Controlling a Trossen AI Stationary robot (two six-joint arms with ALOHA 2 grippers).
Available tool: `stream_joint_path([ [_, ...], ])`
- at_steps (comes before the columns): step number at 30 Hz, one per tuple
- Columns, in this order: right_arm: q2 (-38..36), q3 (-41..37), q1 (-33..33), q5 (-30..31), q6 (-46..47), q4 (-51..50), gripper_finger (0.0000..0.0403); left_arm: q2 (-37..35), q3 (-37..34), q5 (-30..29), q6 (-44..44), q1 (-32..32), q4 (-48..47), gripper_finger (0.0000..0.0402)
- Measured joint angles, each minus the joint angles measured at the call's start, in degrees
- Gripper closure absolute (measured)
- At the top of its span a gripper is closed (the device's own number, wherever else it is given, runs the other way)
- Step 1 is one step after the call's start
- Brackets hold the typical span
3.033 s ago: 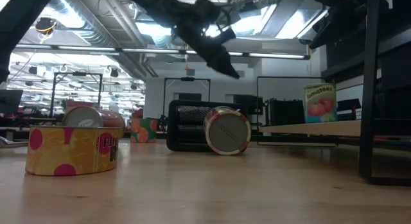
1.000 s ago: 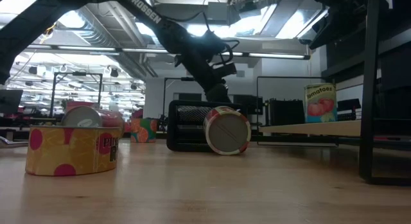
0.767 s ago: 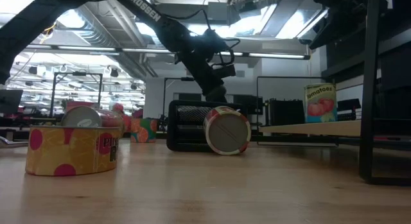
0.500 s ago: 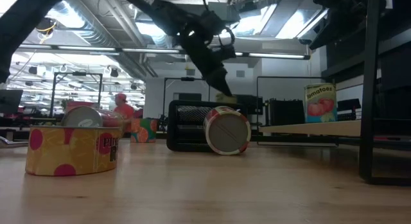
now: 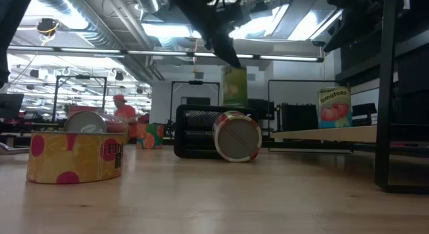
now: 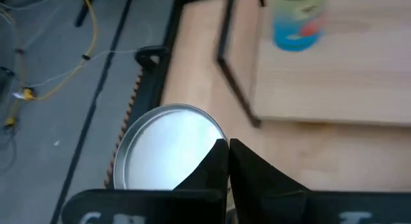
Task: Pick and place cans onto a shelf
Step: Put the canned pears on the shelf
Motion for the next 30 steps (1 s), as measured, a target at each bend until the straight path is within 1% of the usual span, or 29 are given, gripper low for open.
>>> stream_joint_path([
  [8,-0.02,0.00,0.01,0.01,-0.09,0.14,0.0373,-1.57,0.00,0.26,-6.07,-6.18,-0.02,0.0401],
  [14,-0.02,-0.02,0.02,0.00,-0.07,0.21,0.0373,-1.06,0.00,0.46,-11.67,-9.85,4.09,0.0401],
  [17,0.00,0.00,0.02,0.02,-0.07,0.25,0.0373,-0.07,0.11,0.48,-12.11,-11.42,8.25,0.0401],
  [19,-0.02,0.00,0.04,0.01,-0.07,0.35,0.0373,0.21,-0.08,0.52,-13.30,-12.06,8.46,0.0401],
  [22,0.00,0.00,0.04,0.02,-0.05,0.46,0.0373,1.95,0.20,0.45,-14.05,-12.73,13.61,0.0401],
  [24,-0.02,0.00,0.04,0.02,-0.04,0.46,0.0372,2.76,-0.13,0.48,-14.82,-12.84,14.04,0.0401],
  [25,0.00,0.00,0.04,0.01,-0.04,0.48,0.0372,3.78,0.06,0.48,-14.81,-12.86,17.06,0.0401],
  [27,-0.02,0.00,0.07,0.00,-0.04,0.51,0.0372,4.75,0.02,0.44,-14.81,-12.82,17.48,0.0401],
  [29,0.15,0.00,0.03,0.02,-0.02,0.57,0.0372,6.53,0.10,0.42,-14.81,-12.81,20.55,0.0401],
  [30,0.19,0.00,0.04,0.02,-0.03,0.54,0.0372,7.16,0.11,0.40,-14.81,-12.72,20.51,0.0402],
])
